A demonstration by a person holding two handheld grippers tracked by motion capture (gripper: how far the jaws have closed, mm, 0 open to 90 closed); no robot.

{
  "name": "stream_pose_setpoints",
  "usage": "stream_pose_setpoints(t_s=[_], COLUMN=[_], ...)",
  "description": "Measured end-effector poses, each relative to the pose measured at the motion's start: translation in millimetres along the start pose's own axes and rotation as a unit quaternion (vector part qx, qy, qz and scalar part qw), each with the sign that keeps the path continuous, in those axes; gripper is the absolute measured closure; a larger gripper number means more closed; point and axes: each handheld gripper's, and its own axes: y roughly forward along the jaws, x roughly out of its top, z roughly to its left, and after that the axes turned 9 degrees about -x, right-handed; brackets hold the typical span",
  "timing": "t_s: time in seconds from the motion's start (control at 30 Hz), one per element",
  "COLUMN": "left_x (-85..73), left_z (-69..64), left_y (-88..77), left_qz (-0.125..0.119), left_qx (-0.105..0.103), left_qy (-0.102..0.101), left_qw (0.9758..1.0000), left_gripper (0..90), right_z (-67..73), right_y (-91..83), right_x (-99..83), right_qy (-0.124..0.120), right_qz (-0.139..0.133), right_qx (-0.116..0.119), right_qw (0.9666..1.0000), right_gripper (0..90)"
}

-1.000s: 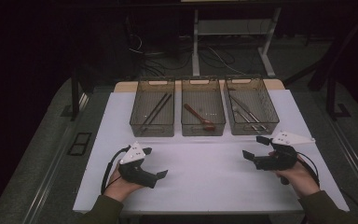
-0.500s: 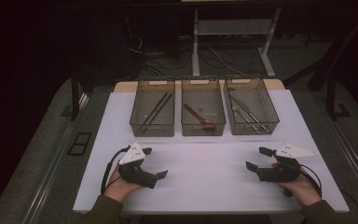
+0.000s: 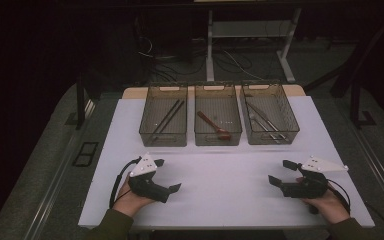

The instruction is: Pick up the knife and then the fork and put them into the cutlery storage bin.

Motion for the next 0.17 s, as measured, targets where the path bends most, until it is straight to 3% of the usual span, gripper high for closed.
stream_pose_setpoints(t_s=[0.17], left_x=[-0.5], left_z=[0.9], left_y=[-0.9], left_qz=[0.000], left_qx=[0.003], left_qy=[0.000], left_qw=[1.0000], left_gripper=[0.0], right_z=[-0.2], right_y=[-0.2], right_x=[0.4], right_qy=[0.001], right_qz=[-0.001], right_qx=[0.000], right_qw=[1.0000], right_gripper=[16.3])
